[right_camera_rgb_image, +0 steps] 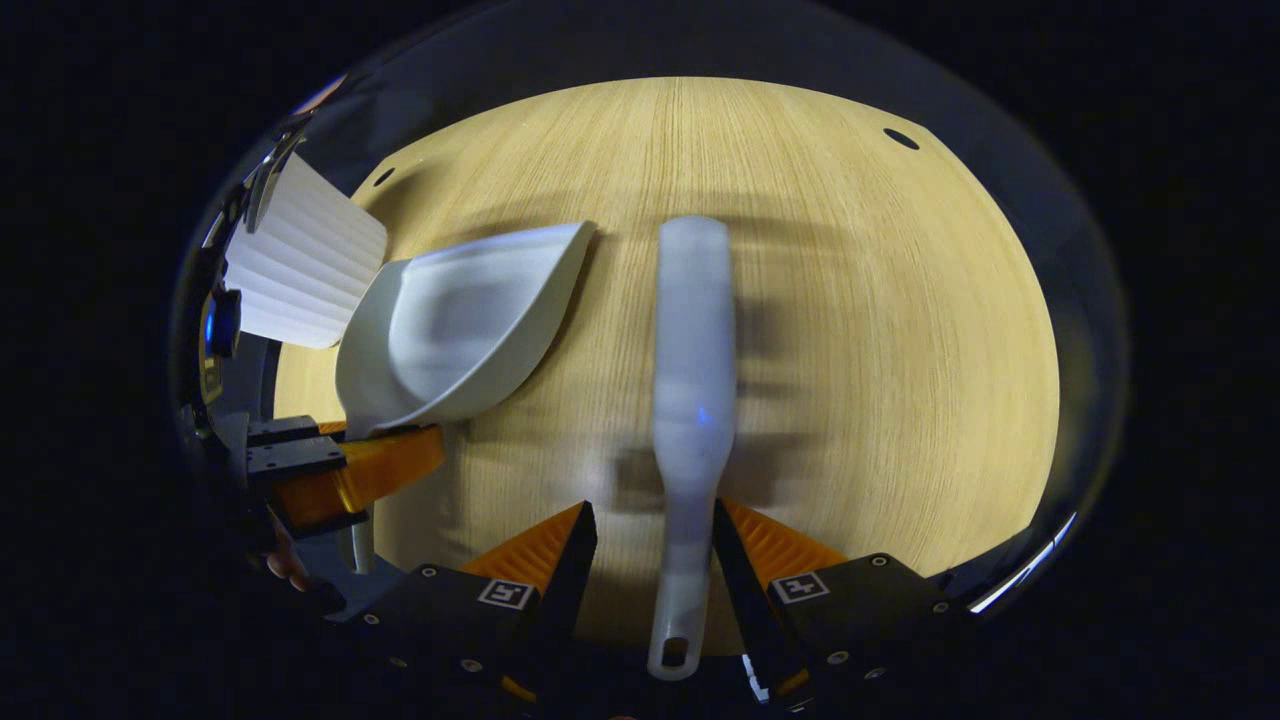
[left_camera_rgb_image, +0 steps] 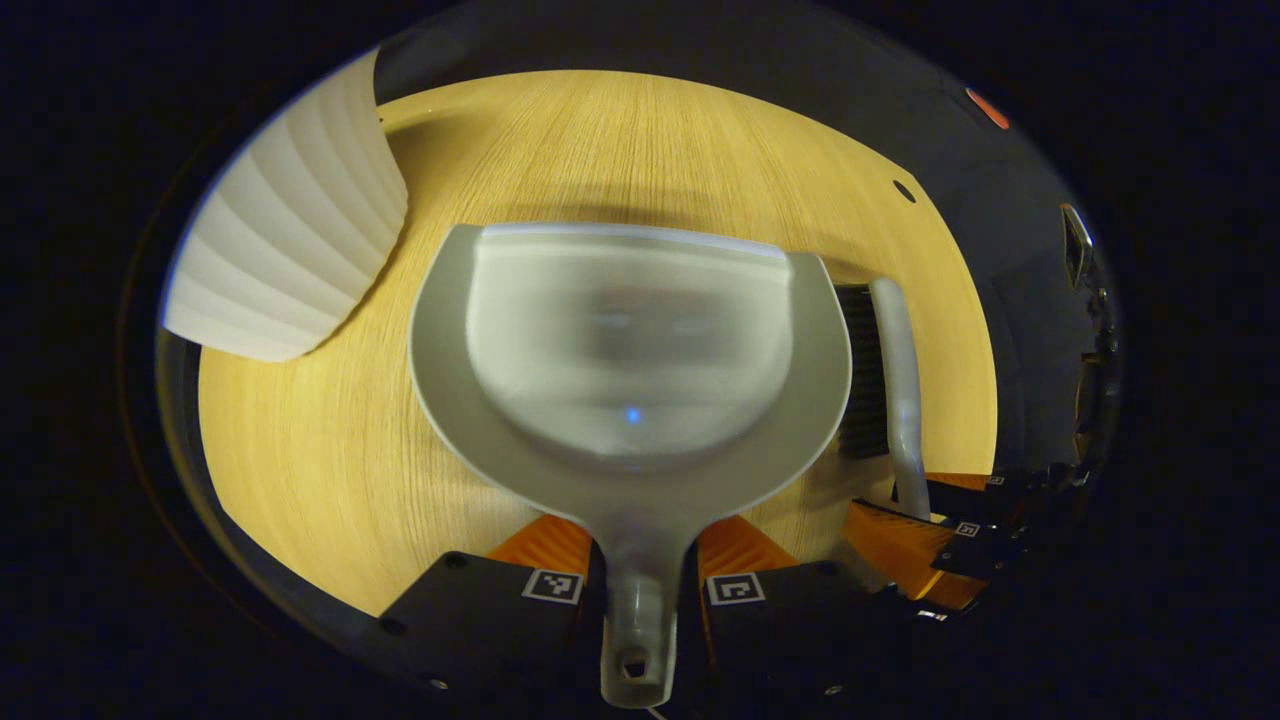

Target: Pick up the small broom and dustpan from the desktop, sweep the trash into the dustpan with the broom, and then empty the trash into the garbage bin.

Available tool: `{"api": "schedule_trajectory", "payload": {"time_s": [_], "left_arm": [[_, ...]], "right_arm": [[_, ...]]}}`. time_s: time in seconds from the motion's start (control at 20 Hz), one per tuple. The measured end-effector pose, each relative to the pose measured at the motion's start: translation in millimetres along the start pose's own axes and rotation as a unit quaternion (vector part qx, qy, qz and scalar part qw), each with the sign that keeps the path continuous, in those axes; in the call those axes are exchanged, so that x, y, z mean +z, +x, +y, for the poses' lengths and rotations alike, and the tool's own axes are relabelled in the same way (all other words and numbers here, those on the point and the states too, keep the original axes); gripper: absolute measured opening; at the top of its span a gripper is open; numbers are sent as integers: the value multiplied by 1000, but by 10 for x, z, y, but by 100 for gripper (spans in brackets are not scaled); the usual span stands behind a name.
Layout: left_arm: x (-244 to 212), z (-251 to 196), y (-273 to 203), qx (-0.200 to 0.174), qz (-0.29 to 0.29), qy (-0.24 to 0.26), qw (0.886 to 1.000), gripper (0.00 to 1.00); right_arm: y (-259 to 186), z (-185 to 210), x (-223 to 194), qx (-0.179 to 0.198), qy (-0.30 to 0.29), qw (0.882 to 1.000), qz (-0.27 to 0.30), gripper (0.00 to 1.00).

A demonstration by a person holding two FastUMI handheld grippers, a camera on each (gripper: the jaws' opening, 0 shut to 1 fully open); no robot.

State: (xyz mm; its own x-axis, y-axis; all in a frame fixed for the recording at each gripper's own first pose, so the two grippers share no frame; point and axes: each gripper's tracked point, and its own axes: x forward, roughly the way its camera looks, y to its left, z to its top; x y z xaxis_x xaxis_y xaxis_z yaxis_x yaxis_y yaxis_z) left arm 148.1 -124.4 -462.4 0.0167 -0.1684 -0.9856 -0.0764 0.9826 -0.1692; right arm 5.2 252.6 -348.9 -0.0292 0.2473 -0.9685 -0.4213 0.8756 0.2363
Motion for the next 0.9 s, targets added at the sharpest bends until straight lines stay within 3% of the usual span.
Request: {"api": "schedule_trajectory", "payload": {"time_s": [0.2,0.4,0.65,0.9], "left_arm": [[-72,48,40,20,3,6,1000,31],[-167,-97,11,-12,18,-6,1000,36],[-123,-155,-120,-22,-2,-9,1000,58],[-3,-218,-360,-35,-47,-6,998,63]], "right_arm": [[45,-84,-2,-12,10,1000,-3,71],[30,-125,38,-21,11,1000,-8,75],[-17,-186,79,-31,19,999,-20,84],[-286,-212,259,-34,29,997,-66,92]]}}
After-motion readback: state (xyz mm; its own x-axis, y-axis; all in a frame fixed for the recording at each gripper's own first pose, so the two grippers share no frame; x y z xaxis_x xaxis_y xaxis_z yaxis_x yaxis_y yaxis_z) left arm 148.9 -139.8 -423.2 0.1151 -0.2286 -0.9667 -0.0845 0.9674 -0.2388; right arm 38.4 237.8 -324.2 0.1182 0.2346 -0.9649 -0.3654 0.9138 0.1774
